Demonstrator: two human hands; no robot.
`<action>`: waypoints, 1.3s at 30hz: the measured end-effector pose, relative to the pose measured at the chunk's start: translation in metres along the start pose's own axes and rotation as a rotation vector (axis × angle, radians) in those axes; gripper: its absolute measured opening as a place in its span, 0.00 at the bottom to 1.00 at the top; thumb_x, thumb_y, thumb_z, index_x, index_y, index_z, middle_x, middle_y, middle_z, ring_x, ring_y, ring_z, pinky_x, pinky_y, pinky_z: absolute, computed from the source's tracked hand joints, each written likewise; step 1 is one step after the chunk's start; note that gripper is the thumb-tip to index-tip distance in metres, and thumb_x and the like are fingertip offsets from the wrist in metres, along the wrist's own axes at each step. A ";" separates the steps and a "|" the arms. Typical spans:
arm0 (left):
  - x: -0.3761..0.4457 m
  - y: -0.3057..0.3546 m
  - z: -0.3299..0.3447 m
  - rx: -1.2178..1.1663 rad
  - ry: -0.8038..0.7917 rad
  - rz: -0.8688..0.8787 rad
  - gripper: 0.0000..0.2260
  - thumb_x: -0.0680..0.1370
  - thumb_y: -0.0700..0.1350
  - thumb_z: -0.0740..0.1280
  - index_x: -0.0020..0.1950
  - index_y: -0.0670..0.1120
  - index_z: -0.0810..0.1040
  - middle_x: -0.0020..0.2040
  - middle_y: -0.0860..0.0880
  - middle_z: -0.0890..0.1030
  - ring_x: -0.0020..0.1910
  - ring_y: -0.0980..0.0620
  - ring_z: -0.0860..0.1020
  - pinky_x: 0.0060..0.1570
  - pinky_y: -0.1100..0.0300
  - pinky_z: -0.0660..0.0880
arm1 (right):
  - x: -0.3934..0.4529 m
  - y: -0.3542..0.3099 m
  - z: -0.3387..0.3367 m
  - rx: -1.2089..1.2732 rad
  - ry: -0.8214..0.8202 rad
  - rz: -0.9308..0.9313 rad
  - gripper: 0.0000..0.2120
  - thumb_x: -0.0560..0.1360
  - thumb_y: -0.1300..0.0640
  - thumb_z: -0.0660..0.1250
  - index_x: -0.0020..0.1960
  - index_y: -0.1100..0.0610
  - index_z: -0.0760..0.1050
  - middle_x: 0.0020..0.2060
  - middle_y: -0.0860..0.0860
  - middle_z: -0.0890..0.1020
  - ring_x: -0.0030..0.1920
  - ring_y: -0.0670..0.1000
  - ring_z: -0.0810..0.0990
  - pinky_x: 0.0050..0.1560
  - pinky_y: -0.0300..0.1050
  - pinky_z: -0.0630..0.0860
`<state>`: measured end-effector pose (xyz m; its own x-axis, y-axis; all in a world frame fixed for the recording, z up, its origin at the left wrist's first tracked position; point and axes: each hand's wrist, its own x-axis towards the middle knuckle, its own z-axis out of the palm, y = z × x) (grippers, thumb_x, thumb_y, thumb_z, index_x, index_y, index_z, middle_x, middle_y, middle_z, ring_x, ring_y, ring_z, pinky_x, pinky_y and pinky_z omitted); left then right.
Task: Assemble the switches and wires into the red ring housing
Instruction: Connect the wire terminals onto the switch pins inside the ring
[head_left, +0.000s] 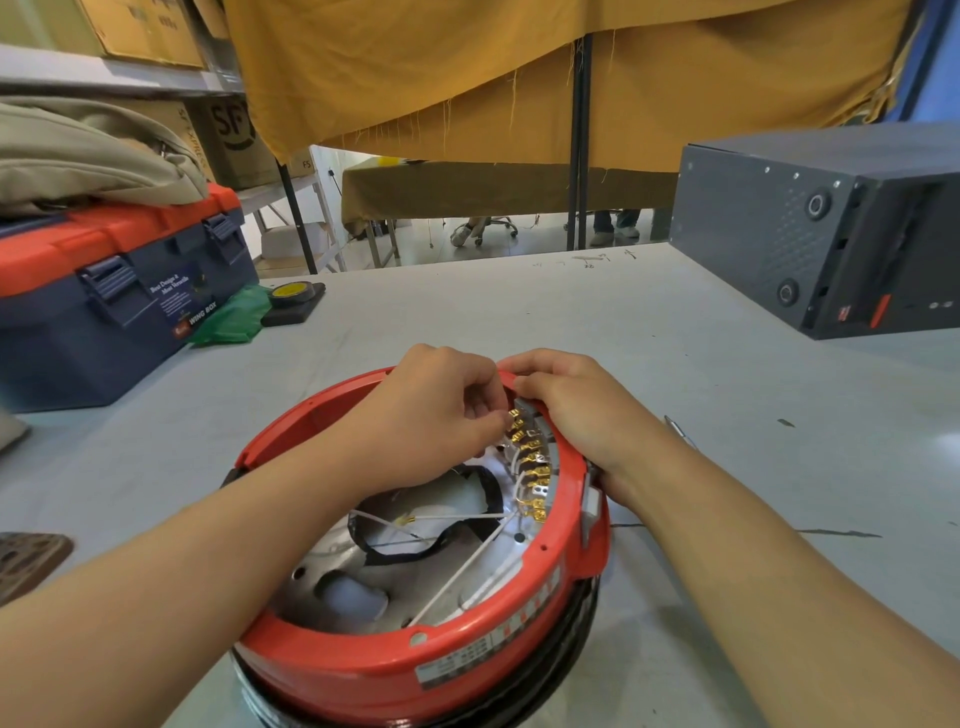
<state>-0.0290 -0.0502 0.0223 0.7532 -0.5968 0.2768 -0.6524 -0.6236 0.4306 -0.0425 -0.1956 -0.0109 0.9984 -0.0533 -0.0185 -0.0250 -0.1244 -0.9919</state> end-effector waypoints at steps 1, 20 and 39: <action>0.000 0.000 0.000 0.004 -0.005 0.001 0.03 0.73 0.40 0.69 0.39 0.44 0.81 0.29 0.52 0.80 0.30 0.61 0.76 0.32 0.73 0.68 | 0.000 0.000 0.000 -0.002 0.001 -0.001 0.13 0.77 0.63 0.57 0.53 0.55 0.79 0.49 0.61 0.82 0.51 0.61 0.82 0.53 0.56 0.79; 0.001 0.001 0.005 0.038 0.033 0.015 0.04 0.73 0.40 0.67 0.39 0.43 0.80 0.32 0.52 0.79 0.32 0.60 0.75 0.32 0.72 0.67 | -0.002 -0.001 -0.002 0.037 -0.055 0.019 0.15 0.78 0.64 0.55 0.51 0.56 0.80 0.48 0.61 0.83 0.44 0.56 0.81 0.51 0.52 0.78; -0.007 -0.016 -0.045 -0.047 0.015 -0.192 0.05 0.74 0.49 0.68 0.42 0.52 0.83 0.38 0.56 0.83 0.39 0.61 0.78 0.44 0.64 0.74 | -0.004 -0.005 -0.005 -0.101 -0.048 -0.021 0.10 0.77 0.61 0.61 0.51 0.52 0.80 0.47 0.60 0.83 0.45 0.61 0.82 0.54 0.61 0.77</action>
<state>-0.0201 -0.0132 0.0524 0.8648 -0.4615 0.1981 -0.4923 -0.7008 0.5163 -0.0470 -0.1997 -0.0048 1.0000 -0.0028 -0.0063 -0.0068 -0.2239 -0.9746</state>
